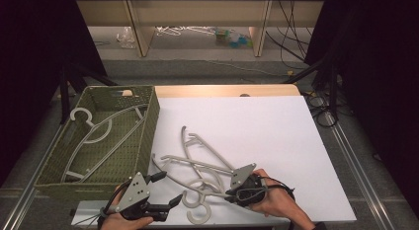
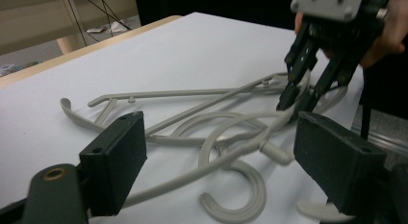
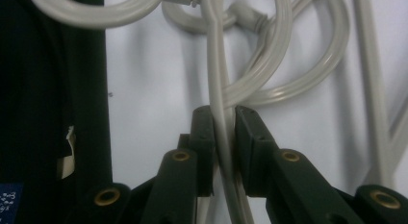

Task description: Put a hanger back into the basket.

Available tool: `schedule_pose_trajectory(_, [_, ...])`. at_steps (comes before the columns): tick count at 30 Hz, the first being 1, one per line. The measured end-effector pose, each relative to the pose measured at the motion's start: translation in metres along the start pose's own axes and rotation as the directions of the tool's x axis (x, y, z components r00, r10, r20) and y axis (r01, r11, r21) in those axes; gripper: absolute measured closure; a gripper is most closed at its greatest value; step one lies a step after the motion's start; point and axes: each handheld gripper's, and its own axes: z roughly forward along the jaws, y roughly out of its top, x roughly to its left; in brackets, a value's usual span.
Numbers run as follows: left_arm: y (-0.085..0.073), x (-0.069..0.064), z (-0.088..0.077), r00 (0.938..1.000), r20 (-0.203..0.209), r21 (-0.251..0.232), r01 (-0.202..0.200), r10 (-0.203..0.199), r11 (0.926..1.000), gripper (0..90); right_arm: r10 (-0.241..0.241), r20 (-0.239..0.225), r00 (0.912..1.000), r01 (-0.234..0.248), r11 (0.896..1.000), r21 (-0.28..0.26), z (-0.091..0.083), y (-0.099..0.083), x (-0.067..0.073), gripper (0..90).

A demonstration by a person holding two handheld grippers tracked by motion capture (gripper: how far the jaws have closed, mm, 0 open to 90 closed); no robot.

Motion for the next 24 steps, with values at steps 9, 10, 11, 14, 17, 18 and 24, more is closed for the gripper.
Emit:
schedule_pose_trajectory(9, [0.006, 0.004, 0.016, 0.9936, 0.011, 0.056, -0.113, 0.112, 0.992, 27.1, -0.073, 0.008, 0.9973, 0.073, 0.997, -0.031, -0.019, -0.001, -0.002, 81.8])
schedule_pose_trajectory(10, [0.006, 0.004, 0.018, 0.9942, 0.002, 0.069, -0.107, 0.107, 0.9918, 28.4, -0.079, 0.007, 0.9969, 0.079, 0.996, -0.035, -0.02, -0.001, -0.002, 81.8])
schedule_pose_trajectory(11, [0.006, 0.005, 0.022, 0.9947, 0.002, 0.083, -0.103, 0.103, 0.9912, 29.0, -0.079, 0.008, 0.9968, 0.079, 0.996, -0.037, -0.021, -0.001, -0.002, 81.8])
schedule_pose_trajectory(14, [0.008, 0.009, 0.035, 0.9865, 0.008, 0.135, -0.163, 0.164, 0.9773, 31.1, -0.095, 0.009, 0.9955, 0.095, 0.994, -0.053, -0.027, 0.0, -0.002, 81.9])
schedule_pose_trajectory(17, [0.008, 0.011, 0.042, 0.9798, 0.028, 0.15, -0.2, 0.198, 0.9683, 32.1, -0.095, 0.005, 0.9954, 0.095, 0.993, -0.063, -0.03, 0.0, -0.002, 81.9])
schedule_pose_trajectory(18, [0.008, 0.011, 0.044, 0.9776, 0.033, 0.15, -0.21, 0.208, 0.9661, 32.2, -0.1, 0.009, 0.995, 0.1, 0.993, -0.066, -0.031, 0.0, -0.002, 82.0])
schedule_pose_trajectory(24, [0.005, 0.011, 0.054, 0.9585, 0.074, 0.187, -0.284, 0.275, 0.9402, 34.3, -0.102, 0.013, 0.9947, 0.103, 0.992, -0.072, -0.038, -0.002, -0.003, 82.0])
